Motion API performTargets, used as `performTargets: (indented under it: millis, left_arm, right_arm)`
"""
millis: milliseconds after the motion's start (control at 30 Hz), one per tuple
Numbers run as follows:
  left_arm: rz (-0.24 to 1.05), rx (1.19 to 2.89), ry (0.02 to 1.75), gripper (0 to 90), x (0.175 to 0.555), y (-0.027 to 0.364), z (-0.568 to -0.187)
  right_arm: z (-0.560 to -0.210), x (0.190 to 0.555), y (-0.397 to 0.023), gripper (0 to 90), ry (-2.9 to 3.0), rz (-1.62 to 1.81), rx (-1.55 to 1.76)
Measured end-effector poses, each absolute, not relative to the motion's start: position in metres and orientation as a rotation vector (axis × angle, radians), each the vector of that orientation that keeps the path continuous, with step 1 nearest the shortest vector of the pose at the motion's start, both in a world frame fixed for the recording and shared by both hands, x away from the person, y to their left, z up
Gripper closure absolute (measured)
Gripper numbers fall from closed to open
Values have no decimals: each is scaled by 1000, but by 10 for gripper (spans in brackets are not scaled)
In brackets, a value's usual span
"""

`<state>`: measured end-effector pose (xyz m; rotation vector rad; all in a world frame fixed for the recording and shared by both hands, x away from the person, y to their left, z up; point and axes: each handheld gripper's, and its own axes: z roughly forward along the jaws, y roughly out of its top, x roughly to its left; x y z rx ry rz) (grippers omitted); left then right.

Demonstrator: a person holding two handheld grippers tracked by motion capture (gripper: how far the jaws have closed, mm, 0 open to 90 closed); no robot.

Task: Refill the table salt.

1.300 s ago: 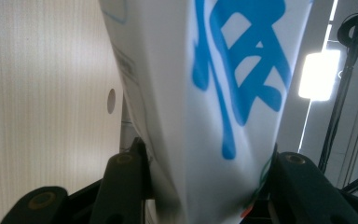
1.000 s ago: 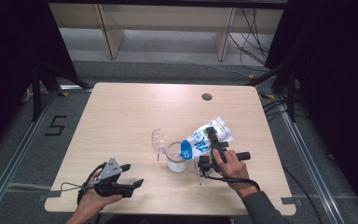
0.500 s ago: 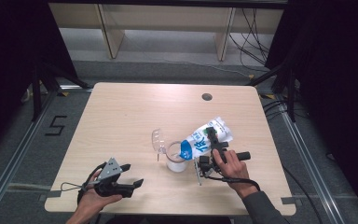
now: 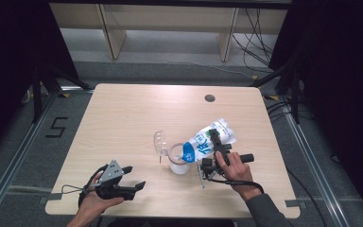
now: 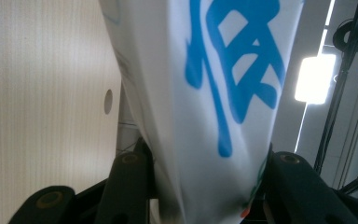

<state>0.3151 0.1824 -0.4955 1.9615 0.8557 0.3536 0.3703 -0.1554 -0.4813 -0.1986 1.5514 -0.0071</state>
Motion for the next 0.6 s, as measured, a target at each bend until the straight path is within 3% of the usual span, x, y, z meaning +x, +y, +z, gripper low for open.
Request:
performTargets:
  millis: [600]
  left_arm:
    - [351,1957,851,238,315,182,-496]
  right_arm:
    - [-482,370,-156,651,1550,8,-196]
